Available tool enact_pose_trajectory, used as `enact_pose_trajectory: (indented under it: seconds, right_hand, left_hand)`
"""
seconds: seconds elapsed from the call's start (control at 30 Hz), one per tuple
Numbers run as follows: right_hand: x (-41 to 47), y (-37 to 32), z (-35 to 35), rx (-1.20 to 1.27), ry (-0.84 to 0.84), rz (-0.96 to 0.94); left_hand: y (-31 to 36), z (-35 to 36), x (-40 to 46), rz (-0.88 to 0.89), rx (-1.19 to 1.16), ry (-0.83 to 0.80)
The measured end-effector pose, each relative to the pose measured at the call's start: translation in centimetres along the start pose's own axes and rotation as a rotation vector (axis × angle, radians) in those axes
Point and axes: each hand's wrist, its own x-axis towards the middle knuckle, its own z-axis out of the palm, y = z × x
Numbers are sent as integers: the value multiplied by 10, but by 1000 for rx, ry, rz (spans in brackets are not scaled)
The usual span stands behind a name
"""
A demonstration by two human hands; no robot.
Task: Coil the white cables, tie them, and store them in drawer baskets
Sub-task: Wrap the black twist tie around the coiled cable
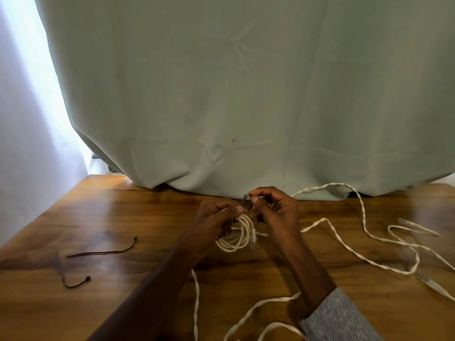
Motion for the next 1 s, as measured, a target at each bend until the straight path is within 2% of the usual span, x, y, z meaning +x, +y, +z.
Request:
enact_pose_trajectory:
  seconds: [0.8, 1.0]
  right_hand:
    - [-2, 6, 2, 38, -137, -64]
    - [-2, 9, 4, -140, -101, -218]
  left_hand:
    - [-2, -3, -1, -69, 14, -4]
    - [-5, -3, 1, -84, 50, 47]
